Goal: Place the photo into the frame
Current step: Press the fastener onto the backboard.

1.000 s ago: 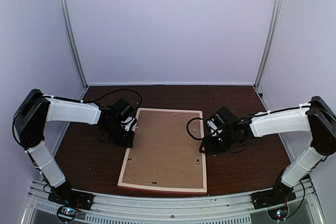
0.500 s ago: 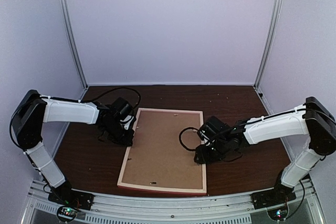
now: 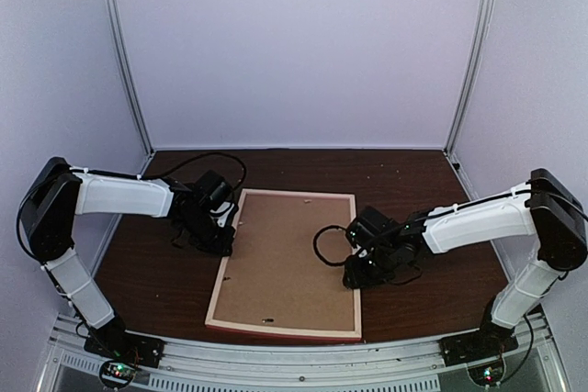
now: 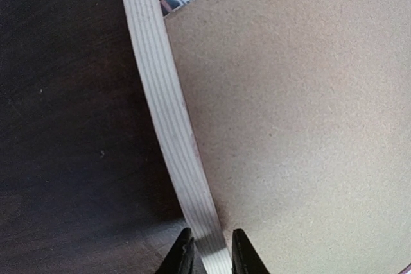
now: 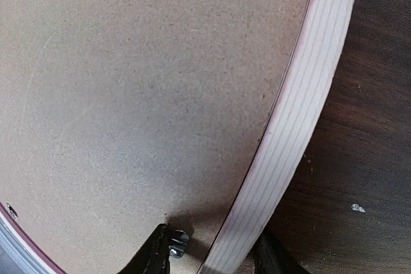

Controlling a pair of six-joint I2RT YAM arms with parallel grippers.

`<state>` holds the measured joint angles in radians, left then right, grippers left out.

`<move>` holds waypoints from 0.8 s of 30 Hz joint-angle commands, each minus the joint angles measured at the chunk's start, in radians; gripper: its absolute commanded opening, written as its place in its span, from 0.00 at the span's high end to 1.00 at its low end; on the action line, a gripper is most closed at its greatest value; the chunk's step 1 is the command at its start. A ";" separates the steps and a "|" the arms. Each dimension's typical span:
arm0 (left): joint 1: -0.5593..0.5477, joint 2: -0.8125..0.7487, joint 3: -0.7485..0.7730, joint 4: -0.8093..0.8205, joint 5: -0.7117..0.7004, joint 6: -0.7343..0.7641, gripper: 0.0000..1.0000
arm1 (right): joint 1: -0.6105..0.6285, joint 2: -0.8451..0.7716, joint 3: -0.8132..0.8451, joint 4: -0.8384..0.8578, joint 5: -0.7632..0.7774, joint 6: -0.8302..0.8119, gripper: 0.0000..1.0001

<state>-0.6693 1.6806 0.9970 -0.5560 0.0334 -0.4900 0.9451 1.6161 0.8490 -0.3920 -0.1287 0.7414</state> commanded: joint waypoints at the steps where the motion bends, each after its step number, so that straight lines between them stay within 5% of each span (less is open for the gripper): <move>1: -0.001 -0.021 0.001 -0.006 -0.001 -0.009 0.77 | 0.006 0.024 0.024 -0.028 0.041 0.002 0.58; 16: -0.002 -0.035 -0.004 -0.005 -0.004 -0.010 0.77 | -0.034 0.029 0.002 -0.024 -0.029 0.008 0.69; 24: -0.002 -0.036 -0.005 -0.005 -0.003 -0.012 0.77 | -0.046 0.031 0.025 -0.057 -0.045 -0.025 0.64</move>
<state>-0.6693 1.6695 0.9966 -0.5560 0.0334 -0.4919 0.9051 1.6218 0.8635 -0.4187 -0.1665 0.7494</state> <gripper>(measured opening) 0.227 0.339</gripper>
